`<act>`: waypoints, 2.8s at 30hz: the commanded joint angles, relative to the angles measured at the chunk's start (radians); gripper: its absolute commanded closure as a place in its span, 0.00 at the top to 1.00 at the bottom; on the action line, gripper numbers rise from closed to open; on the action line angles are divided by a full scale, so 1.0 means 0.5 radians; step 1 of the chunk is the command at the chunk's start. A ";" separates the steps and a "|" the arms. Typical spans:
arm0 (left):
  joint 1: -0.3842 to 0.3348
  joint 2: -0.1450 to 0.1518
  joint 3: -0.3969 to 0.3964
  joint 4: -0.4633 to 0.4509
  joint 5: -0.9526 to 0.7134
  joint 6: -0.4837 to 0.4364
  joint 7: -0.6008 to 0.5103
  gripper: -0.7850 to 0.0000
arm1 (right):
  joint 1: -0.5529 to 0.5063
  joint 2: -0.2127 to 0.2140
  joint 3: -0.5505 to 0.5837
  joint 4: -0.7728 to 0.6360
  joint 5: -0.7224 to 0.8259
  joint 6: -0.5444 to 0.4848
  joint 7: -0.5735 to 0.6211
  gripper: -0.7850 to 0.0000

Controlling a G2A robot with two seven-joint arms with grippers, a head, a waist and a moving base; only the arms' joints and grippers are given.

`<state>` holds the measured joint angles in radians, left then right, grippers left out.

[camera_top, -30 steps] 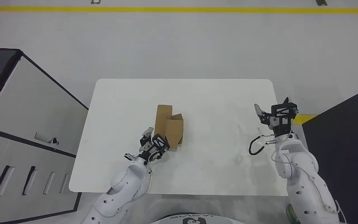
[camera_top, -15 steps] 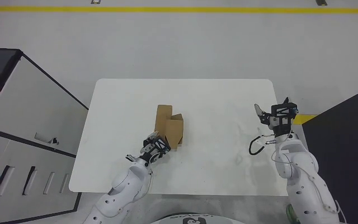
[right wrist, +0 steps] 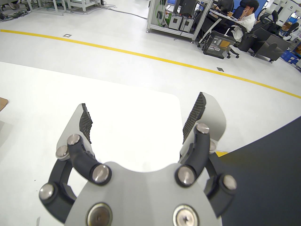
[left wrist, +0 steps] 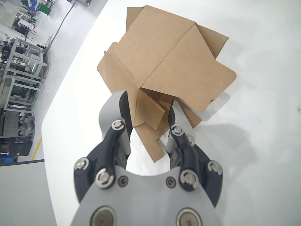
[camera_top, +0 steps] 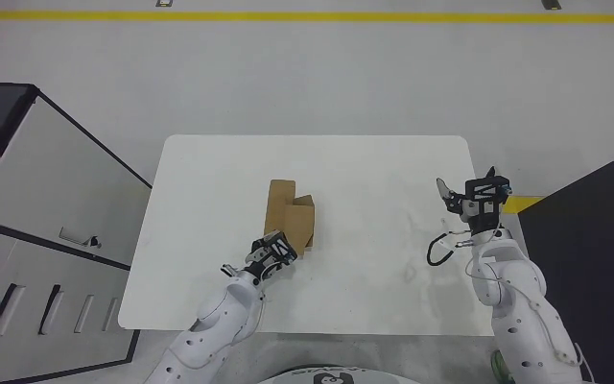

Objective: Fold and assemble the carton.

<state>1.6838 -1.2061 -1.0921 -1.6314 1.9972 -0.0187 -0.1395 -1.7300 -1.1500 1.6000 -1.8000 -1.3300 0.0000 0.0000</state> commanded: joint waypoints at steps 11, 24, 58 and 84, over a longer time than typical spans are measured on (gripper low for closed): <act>-0.046 -0.016 0.038 0.064 0.003 0.023 0.015 0.44 | 0.000 0.000 0.000 0.000 0.000 0.000 0.000 1.00; -0.086 -0.041 0.053 0.120 -0.026 0.164 -0.003 0.22 | 0.000 0.000 0.000 0.000 0.000 0.000 0.000 1.00; 0.187 0.063 -0.229 -0.573 0.365 -0.327 0.288 0.00 | 0.000 0.000 0.000 0.000 0.000 0.000 0.000 1.00; -0.006 0.092 -0.321 -0.566 -0.279 -1.089 0.441 0.00 | 0.143 0.144 0.396 0.128 0.605 -1.914 0.444 1.00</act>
<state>1.6802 -1.1600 -1.2526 -1.9146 1.8571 -0.5650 0.0806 -1.6585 -1.0777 1.7982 -1.7360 -1.0255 -0.9587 0.2226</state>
